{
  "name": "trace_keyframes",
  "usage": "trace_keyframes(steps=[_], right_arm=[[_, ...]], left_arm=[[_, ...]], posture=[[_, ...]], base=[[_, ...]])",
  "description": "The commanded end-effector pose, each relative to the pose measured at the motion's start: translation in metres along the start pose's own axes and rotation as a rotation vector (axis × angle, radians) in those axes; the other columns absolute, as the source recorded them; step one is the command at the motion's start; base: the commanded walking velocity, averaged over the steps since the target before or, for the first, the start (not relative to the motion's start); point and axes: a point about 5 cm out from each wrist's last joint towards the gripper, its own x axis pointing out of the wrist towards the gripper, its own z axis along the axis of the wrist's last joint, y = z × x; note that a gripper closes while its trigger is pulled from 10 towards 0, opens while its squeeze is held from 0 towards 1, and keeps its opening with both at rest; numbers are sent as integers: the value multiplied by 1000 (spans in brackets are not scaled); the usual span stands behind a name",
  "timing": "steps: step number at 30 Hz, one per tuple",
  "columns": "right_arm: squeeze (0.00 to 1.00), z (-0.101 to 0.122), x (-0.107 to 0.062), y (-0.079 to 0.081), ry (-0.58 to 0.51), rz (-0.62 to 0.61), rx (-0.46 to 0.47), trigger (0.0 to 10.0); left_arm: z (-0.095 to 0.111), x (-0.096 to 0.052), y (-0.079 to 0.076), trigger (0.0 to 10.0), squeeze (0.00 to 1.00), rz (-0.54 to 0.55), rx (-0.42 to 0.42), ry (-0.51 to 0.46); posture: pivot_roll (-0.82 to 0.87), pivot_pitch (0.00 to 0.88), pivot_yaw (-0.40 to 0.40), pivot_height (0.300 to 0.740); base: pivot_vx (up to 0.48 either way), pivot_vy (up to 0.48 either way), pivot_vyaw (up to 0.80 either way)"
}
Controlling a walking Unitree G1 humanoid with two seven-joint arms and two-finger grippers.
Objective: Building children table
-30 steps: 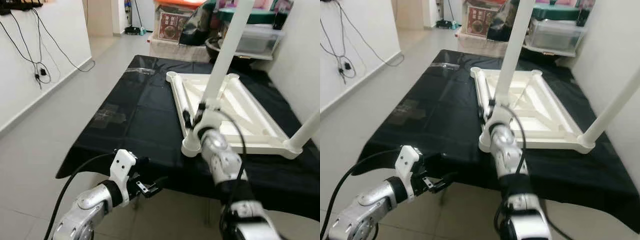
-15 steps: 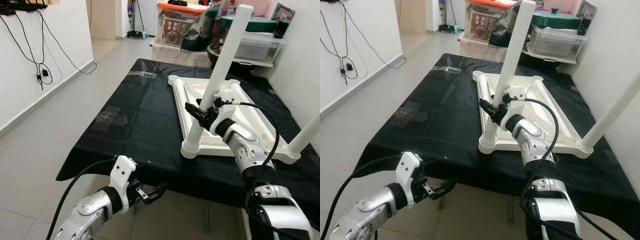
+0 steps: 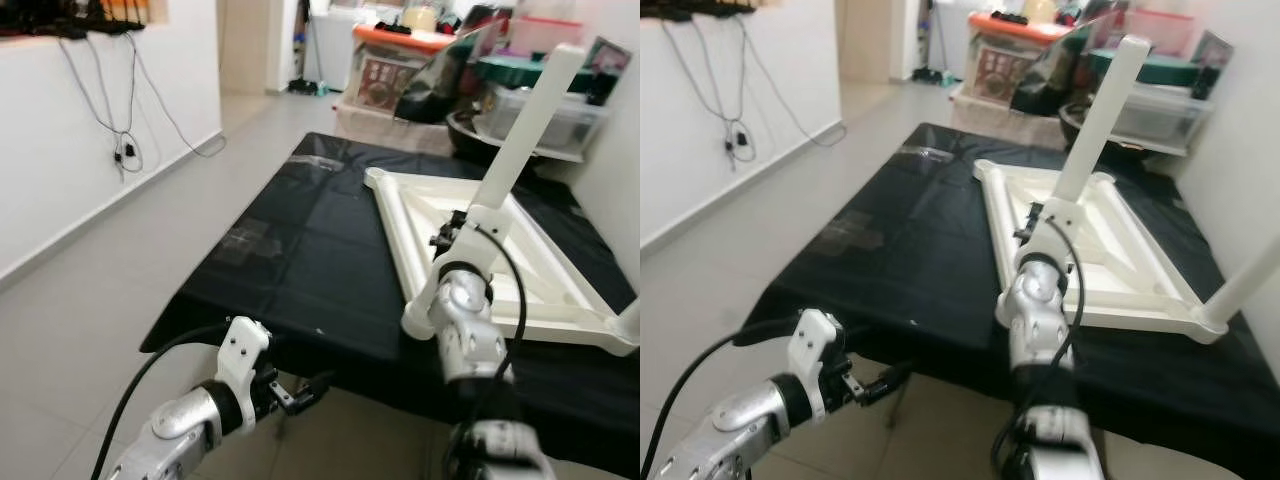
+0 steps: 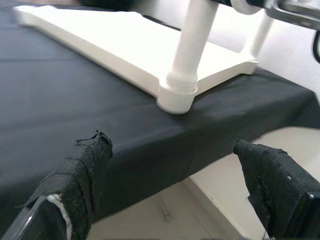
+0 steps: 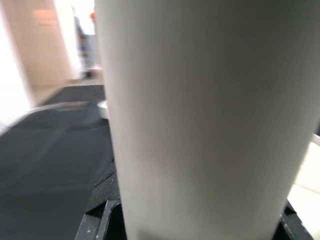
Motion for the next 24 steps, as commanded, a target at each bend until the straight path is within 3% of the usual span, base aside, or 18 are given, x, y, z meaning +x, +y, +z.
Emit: trace_keyframes(steps=[1, 4, 7, 8, 9, 13, 14, 15, 16, 17, 18, 19, 22, 24], right_arm=[[1000, -14, -5, 12, 77, 107, 23, 10000], [1000, 6, 10, 12, 16, 255, 42, 10000], [1000, 10, 13, 12, 5, 281, 38, 10000], [0, 21, 19, 12, -34, 381, 36, 10000], [0, 35, 23, 10, -93, 563, -18, 10000], [0, 37, 20, 8, -109, 664, -77, 10000], [0, 35, 17, 8, -111, 724, -122, 8745], [0, 31, 13, 9, -101, 799, -166, 8745], [0, 31, 13, 9, -101, 799, -166, 8745], [0, 28, 7, 9, -83, 877, -194, 3216], [0, 21, 3, 10, -45, 942, -221, 0], [0, 17, 2, 10, -28, 975, -243, 0], [0, 4, 9, 12, 50, 907, -263, 0], [0, -5, 22, 8, 117, 687, -243, 0]], left_arm=[[-1, 1, -2, 10000, 0, -28, -8, 13], [-1, 6, -2, 10000, 0, -44, -5, 12], [-1, 7, -2, 10000, 0, -44, -4, 10], [-1, 9, -2, 10000, 0, -45, -5, 6], [-1, 11, -5, 10000, 0, -43, -8, 0], [-2, 10, -5, 10000, 0, -35, -14, -3], [-2, 9, -5, 10000, 0, -28, -18, -5], [-2, 8, -4, 10000, 0, -19, -19, -6], [-2, 8, -4, 10000, 0, -19, -19, -6], [-1, 8, -3, 10000, 0, -17, -16, -6], [-2, 7, -3, 10000, 0, -18, -9, 0], [-2, 6, -2, 10000, 0, -20, -4, 4], [-3, 6, -1, 10000, 0, -21, 0, 7], [-3, 6, -1, 10000, 0, -17, -2, 5]], posture=[[104, 0, -95, 740], [84, 0, -90, 740], [84, 0, -90, 740], [82, 0, -94, 740], [91, 0, -108, 740], [107, 0, -123, 740], [107, 0, -123, 740], [113, 0, -128, 740], [113, 0, -128, 740], [117, 0, -131, 740], [118, 0, -131, 740], [119, 0, -132, 740], [118, 0, -133, 740], [111, 0, -128, 740]], base=[[0, 0, 0], [0, 0, 0], [0, 0, 0], [0, 0, 0], [0, 0, 0], [0, 0, 0], [0, 0, 0], [0, 0, 0], [0, 0, 0], [0, 0, 0], [0, 0, 0], [0, 0, 0], [0, 0, 0], [0, 0, 0]])
